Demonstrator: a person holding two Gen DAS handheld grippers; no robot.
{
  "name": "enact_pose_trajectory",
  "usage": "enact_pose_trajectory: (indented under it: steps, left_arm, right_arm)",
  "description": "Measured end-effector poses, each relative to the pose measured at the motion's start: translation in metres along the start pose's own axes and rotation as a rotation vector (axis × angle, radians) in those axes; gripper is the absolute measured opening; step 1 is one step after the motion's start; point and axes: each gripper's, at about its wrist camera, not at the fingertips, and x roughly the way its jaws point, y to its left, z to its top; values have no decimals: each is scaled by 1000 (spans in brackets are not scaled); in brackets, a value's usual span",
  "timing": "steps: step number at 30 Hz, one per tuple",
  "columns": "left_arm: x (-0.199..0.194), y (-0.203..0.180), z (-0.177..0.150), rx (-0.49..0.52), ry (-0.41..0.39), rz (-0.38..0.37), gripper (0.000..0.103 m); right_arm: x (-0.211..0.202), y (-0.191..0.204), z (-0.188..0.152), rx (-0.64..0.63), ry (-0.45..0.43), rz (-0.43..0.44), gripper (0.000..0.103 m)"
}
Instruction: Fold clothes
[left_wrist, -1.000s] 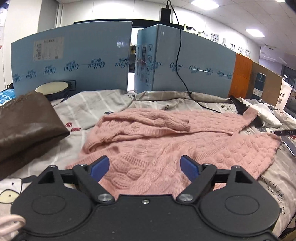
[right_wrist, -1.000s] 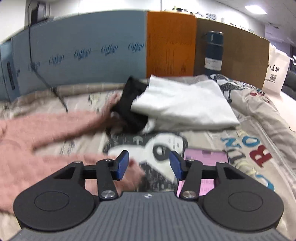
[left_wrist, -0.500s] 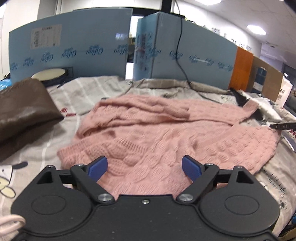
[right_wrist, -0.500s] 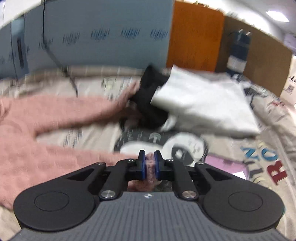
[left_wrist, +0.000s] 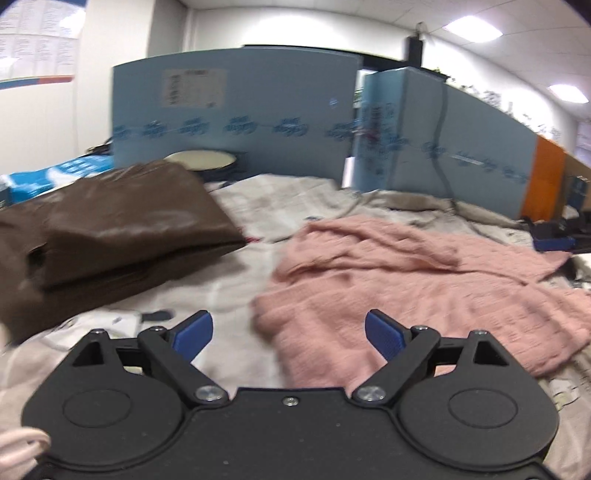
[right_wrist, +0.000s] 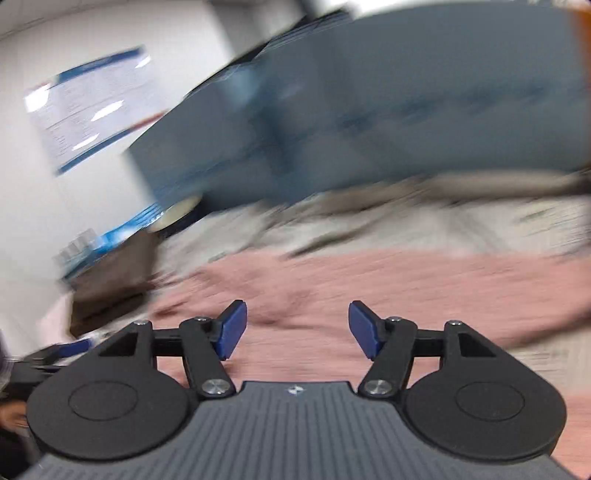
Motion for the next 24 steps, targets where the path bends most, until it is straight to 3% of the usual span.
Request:
enact_pose_trajectory:
  steps: [2, 4, 6, 8, 15, 18, 20, 23, 24]
  left_arm:
    - [-2, 9, -3, -30, -2, 25, 91]
    - [-3, 16, -5, -54, -8, 38, 91]
    - [-3, 18, -6, -59, -17, 49, 91]
    - [-2, 18, -6, -58, -26, 33, 91]
    - [10, 6, 1, 6, -43, -27, 94]
    - [21, -1, 1, 42, -2, -5, 95]
    - [20, -5, 3, 39, -17, 2, 95]
    - [5, -14, 6, 55, -95, -98, 96]
    - [1, -20, 5, 81, -107, -158, 99]
  right_arm:
    - [41, 19, 1, -15, 86, 19, 55]
    - [71, 34, -6, -32, 159, 8, 45]
    - [88, 49, -17, -78, 195, -3, 15]
    - [83, 61, -26, -143, 157, -18, 11]
    - [-1, 63, -18, -103, -13, -61, 10]
    - [-4, 61, -31, -119, 16, -109, 11]
    - [6, 58, -46, -138, 46, -144, 13]
    - [17, 56, -61, -168, 45, -203, 20]
    - [17, 59, -65, -202, 31, -220, 31]
